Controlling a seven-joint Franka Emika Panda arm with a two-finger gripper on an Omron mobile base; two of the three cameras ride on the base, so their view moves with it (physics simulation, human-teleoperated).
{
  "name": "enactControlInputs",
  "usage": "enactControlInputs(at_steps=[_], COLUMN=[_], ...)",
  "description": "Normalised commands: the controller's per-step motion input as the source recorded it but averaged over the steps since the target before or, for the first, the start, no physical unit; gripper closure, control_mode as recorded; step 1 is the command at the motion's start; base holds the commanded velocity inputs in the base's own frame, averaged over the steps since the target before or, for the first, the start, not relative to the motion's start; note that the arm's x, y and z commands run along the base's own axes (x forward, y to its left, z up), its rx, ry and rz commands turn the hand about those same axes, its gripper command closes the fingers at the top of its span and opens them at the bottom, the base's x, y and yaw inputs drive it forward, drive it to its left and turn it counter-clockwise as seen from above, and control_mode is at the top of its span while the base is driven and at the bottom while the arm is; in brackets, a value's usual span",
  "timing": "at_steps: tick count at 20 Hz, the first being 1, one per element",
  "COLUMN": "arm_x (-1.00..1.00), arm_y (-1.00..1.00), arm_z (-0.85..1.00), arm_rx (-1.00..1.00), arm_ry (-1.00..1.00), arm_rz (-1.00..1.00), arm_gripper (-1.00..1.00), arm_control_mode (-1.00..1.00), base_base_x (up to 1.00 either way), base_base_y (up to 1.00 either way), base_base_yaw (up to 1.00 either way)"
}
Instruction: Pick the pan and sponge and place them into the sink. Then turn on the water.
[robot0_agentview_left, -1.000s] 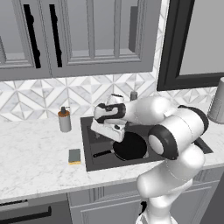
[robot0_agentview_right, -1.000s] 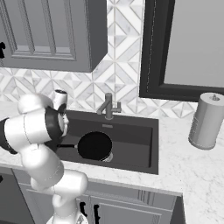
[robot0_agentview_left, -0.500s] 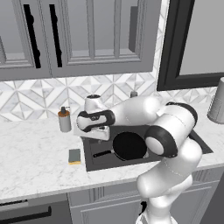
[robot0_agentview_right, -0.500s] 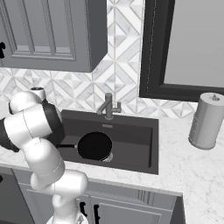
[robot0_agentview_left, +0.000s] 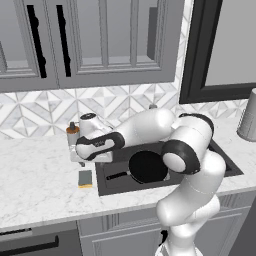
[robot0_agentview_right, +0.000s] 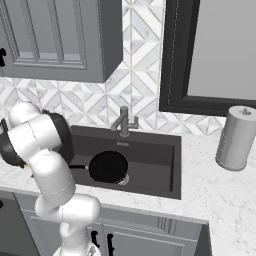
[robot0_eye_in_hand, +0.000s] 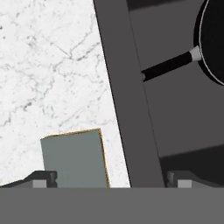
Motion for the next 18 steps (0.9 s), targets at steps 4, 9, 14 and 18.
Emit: enactControlInputs(at_steps=[4,9,14,18], arm_x=[-0.02,-0.14,-0.25,-0.11], arm_y=[0.05,0.06,0.11,0.06], arm_z=[-0.01,-0.07,-0.12,-0.16], arm_rx=[-0.02,-0.01,-0.01,0.00], arm_ry=[0.01,0.00,0.00,0.00], arm_rz=[0.00,0.00,0.00,0.00], arm_gripper=[-1.00,-1.00,-1.00,-1.00], arm_control_mode=[-1.00,-1.00,-1.00,-1.00], base_base_x=[0.00,0.00,0.00,0.00], base_base_y=[0.00,0.00,0.00,0.00], base_base_yaw=[0.00,0.00,0.00,0.00])
